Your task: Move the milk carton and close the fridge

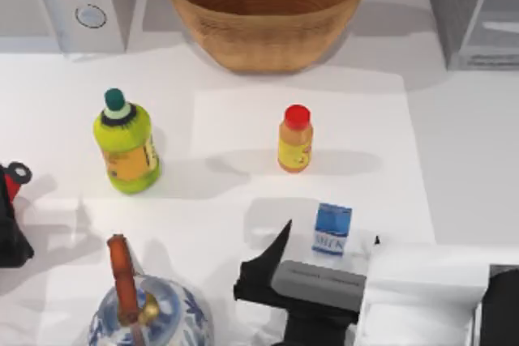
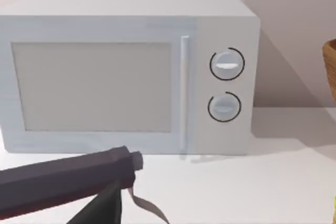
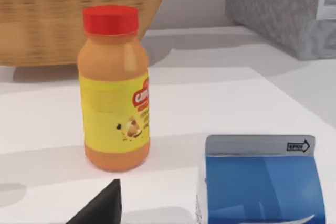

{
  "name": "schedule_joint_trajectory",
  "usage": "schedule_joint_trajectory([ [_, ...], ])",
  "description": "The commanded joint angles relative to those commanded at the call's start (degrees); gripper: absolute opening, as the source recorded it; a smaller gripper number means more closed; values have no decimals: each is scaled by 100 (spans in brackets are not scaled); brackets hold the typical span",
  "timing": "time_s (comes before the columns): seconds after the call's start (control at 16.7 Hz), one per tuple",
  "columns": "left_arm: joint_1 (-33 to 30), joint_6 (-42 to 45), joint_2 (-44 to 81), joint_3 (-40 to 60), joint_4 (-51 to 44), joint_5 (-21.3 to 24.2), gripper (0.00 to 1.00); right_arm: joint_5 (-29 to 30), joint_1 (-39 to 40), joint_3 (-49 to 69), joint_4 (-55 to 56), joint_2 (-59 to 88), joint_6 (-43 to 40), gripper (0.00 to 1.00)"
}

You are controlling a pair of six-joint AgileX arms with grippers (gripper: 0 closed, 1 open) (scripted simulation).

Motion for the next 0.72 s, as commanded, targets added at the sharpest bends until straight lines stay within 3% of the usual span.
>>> schedule_joint_trajectory([
  [0.3,0,0,0,0,0,0,100,-87,-94,4,72,2,-80,100],
  [0.72,0,0,0,0,0,0,100,-709,-716,156,842,248,-746,100],
])
